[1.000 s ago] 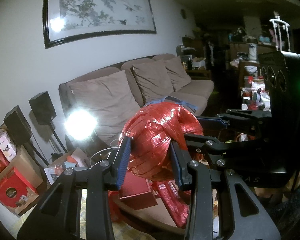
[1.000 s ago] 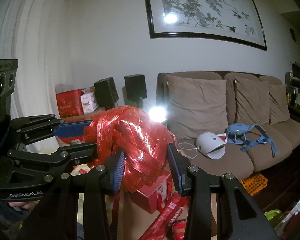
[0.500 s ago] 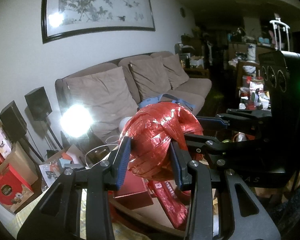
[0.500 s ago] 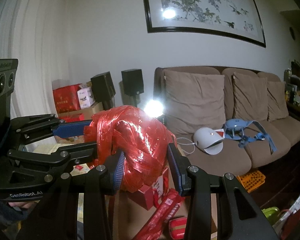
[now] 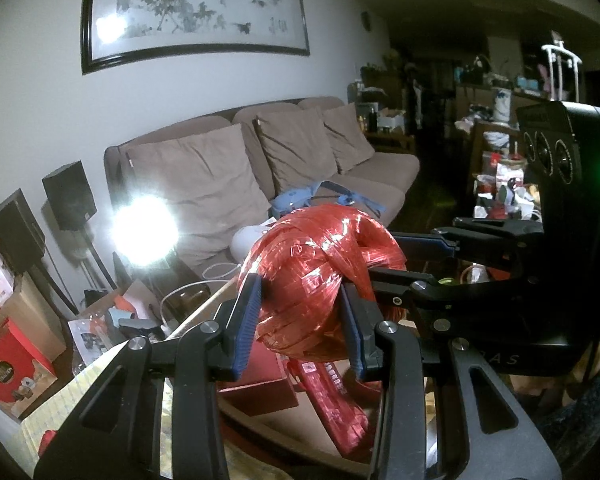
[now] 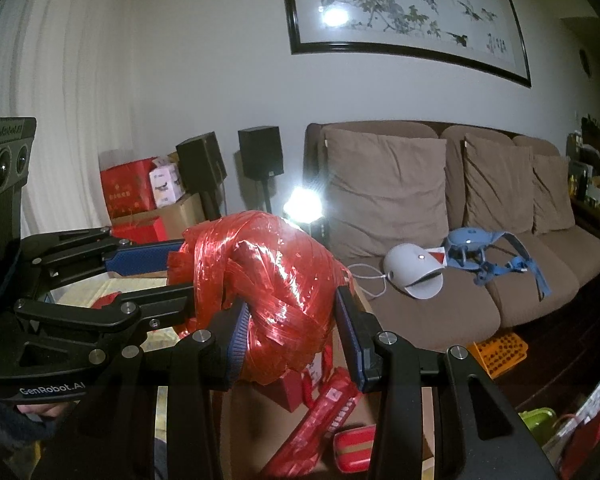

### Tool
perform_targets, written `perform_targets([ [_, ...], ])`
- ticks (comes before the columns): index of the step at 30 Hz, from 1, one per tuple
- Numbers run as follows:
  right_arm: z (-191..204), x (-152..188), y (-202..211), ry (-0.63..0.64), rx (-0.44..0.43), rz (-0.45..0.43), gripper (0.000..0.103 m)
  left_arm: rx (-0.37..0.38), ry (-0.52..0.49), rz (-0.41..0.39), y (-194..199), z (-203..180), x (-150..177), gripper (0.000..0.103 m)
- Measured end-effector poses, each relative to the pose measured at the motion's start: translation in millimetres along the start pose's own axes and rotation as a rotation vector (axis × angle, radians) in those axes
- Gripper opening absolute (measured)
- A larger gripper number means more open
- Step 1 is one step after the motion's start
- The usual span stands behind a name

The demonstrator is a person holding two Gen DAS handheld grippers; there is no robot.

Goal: Organize objects
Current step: 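Carry the red ribbon ball with both grippers over the box opening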

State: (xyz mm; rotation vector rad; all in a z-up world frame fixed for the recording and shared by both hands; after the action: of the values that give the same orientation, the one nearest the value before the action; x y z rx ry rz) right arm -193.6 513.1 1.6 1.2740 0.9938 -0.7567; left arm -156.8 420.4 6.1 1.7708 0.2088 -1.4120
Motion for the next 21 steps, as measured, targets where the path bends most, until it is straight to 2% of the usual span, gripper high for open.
perform_targets([
  [21, -8, 12, -17, -0.002, 0.015, 0.074, 0.041, 0.042, 0.047, 0.034, -22, 11, 8, 0.035],
])
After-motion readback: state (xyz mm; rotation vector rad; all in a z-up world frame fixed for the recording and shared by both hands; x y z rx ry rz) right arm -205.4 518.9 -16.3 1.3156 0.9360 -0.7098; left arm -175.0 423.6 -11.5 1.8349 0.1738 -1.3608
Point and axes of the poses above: each gripper's, at about its wrist camera, not at the fingertips, and y roughly against the way its jaws point, z to its left, x to its underside, the point moved 7 cm from there along -y, roughly the way its jaws point, and after that the axes turned 12 degrees about x, right-handed, at the moved point
